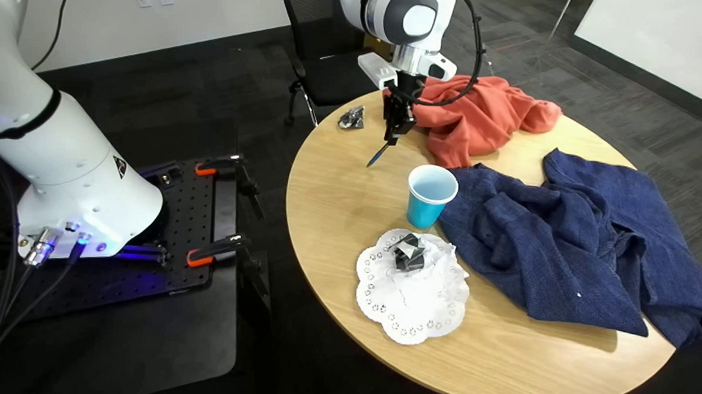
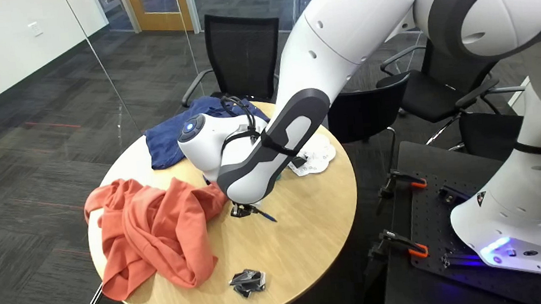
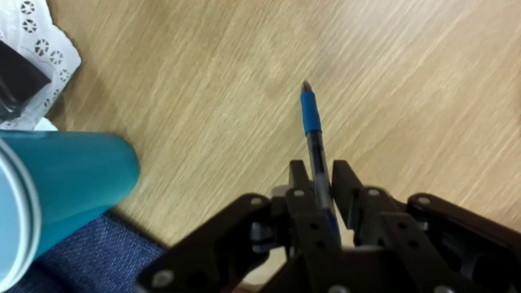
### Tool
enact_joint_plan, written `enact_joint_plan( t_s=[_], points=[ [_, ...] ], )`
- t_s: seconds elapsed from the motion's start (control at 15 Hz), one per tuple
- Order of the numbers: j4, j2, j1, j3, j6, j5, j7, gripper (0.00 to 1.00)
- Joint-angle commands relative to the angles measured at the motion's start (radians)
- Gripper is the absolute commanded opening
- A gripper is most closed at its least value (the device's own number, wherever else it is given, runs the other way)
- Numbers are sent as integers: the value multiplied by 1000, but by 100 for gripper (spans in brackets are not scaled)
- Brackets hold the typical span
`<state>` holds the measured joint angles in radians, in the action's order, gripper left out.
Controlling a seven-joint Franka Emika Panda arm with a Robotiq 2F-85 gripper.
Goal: Take the pen out of the light blue cup
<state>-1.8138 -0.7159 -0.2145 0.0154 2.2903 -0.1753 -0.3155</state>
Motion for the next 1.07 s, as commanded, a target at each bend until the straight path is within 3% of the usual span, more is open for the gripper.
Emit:
enact_joint_plan(
  t_s=[0.0,0.4,1.0],
  points=[
    [14,2,-18,-15,-1,4,-1,55],
    [-19,30,-35,-29,51,-7,-14,98],
    [6,-3,-29,-20,39,7,2,100]
  ],
)
